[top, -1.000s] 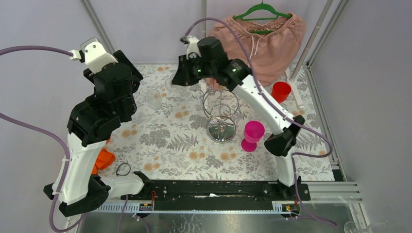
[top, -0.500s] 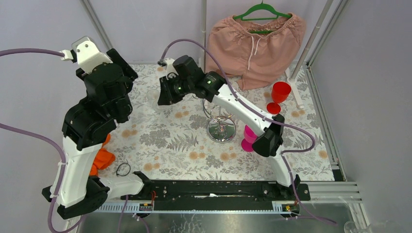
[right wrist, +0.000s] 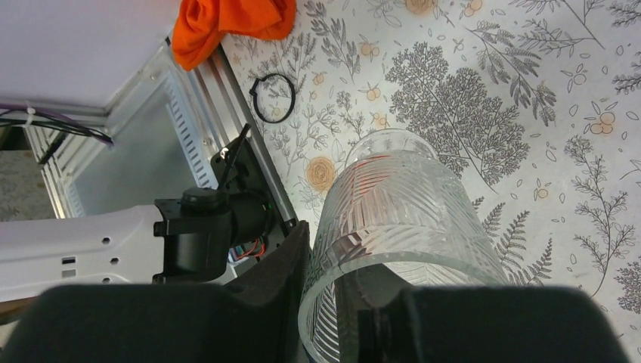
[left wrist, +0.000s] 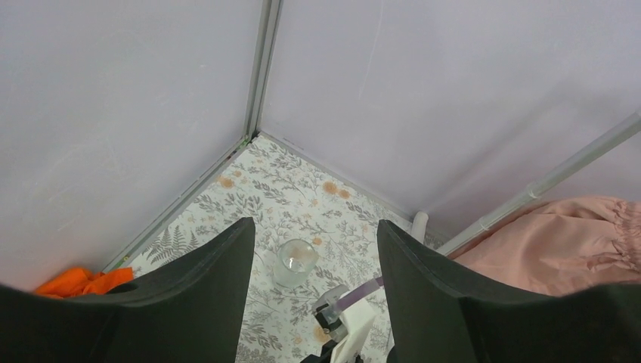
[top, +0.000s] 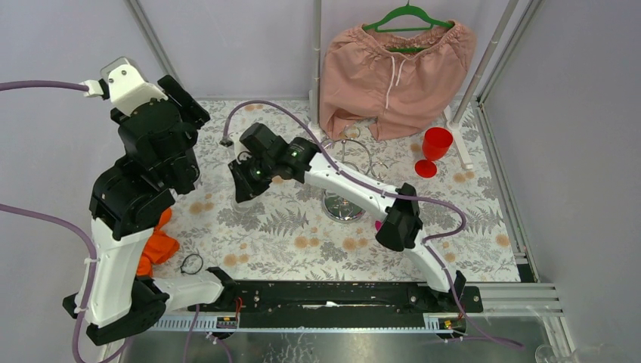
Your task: Take the wine glass off the wine glass rack
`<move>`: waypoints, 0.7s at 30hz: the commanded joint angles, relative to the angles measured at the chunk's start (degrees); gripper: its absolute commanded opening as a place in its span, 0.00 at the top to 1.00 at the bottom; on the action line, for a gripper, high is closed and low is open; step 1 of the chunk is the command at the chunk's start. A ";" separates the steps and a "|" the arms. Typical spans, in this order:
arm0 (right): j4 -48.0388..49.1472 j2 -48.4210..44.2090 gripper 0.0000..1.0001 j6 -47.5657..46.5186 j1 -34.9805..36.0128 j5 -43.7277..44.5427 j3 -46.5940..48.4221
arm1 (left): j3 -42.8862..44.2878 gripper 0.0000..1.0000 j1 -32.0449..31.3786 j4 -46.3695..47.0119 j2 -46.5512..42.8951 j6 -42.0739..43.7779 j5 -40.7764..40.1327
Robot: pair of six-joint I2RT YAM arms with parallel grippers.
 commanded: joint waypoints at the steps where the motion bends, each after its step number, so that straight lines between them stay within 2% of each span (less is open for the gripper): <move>1: 0.32 0.01 1.00 -2.58 1.59 0.92 2.29 | -1.40 0.32 -0.23 2.36 -0.65 0.05 1.50; 21: -6.09 7.16 1.00 -8.37 5.51 14.67 3.00 | -7.37 0.31 -0.23 2.92 -3.94 -1.62 6.72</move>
